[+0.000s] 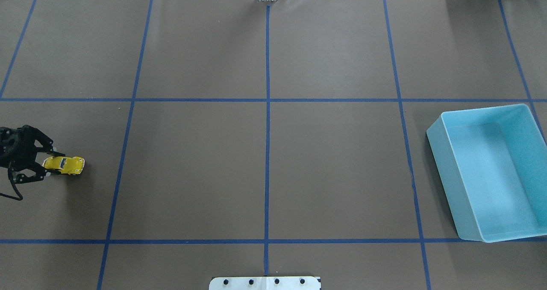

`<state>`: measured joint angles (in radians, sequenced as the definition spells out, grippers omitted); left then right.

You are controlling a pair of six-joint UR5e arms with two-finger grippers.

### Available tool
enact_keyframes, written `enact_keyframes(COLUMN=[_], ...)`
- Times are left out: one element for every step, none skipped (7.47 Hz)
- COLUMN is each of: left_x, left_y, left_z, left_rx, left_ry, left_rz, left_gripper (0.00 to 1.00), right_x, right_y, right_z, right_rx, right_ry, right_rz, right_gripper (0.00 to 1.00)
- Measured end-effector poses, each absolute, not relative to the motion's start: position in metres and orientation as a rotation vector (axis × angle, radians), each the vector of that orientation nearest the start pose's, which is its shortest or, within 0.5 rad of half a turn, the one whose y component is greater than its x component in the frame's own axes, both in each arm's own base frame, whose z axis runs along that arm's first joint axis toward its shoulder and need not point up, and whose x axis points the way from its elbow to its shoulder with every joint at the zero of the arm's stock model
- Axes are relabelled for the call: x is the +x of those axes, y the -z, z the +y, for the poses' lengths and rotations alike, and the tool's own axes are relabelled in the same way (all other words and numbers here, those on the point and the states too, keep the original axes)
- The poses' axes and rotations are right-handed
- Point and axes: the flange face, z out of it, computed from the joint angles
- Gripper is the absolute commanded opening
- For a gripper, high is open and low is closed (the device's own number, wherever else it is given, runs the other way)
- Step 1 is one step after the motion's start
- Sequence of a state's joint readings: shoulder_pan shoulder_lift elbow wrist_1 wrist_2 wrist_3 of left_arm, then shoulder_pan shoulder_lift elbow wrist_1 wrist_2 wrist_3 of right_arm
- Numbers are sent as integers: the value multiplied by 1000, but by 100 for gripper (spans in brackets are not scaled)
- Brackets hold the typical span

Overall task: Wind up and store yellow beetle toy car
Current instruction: 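Drag the car back toward the robot with the left gripper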

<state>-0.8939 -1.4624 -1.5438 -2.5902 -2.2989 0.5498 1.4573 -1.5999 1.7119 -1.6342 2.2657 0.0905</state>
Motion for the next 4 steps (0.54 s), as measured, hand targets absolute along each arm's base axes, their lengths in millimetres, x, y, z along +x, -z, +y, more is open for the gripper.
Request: enact_keyframes(left_x=[236, 235, 234, 233], left_y=[-611, -614, -615, -616], left_z=[-402, -401, -400, -400], left_rx=[878, 880, 881, 881], left_ry=[-1414, -1414, -1414, -1413], left_rz=[805, 807, 809, 809], left_gripper=[10, 10, 10, 10], right_x=[15, 15, 15, 15], right_y=[-615, -615, -615, -614], right_z=[-485, -486, -486, -486], right_rx=[-24, -24, -23, -23], right_ry=[39, 39, 39, 40], right_rz=[-696, -696, -696, -696], right_gripper=[100, 100, 100, 100])
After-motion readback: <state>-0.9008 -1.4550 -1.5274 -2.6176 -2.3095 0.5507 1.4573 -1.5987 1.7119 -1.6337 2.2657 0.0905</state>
